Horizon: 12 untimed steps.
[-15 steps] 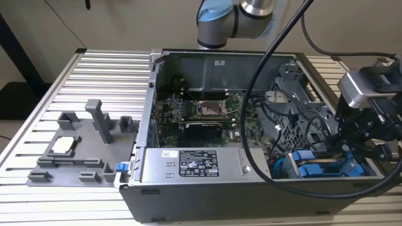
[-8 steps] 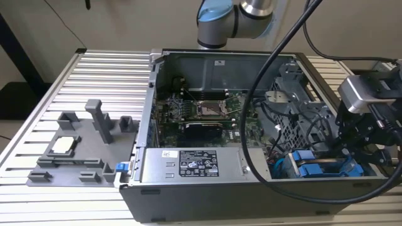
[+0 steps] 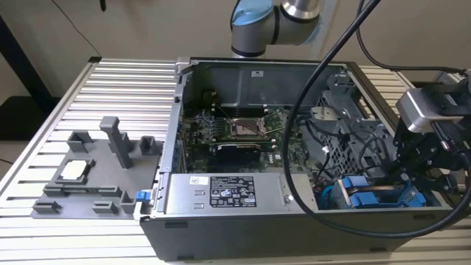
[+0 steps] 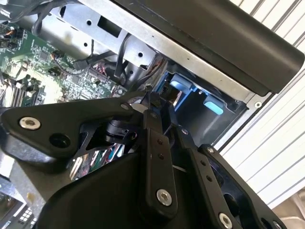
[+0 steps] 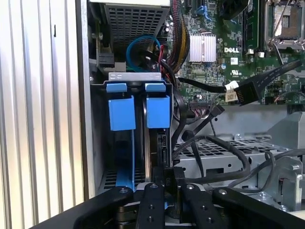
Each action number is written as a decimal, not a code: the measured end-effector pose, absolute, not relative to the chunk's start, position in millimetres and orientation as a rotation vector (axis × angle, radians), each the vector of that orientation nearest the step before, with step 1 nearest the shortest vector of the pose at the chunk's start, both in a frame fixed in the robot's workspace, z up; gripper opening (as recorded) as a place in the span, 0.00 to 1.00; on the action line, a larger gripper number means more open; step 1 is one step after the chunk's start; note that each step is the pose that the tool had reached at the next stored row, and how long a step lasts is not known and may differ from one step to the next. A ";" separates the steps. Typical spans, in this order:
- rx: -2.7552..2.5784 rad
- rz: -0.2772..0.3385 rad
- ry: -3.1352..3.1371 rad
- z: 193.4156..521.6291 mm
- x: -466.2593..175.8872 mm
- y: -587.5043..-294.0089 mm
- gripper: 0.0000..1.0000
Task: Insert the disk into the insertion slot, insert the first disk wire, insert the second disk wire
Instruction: 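Insert the first disk wire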
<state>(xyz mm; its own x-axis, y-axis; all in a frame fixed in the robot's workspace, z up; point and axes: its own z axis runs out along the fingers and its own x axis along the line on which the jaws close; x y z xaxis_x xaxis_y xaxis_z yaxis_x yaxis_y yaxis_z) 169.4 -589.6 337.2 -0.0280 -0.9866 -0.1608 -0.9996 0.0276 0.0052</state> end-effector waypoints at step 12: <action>-2.106 0.179 2.173 337.4 173.7 -589.6 0.20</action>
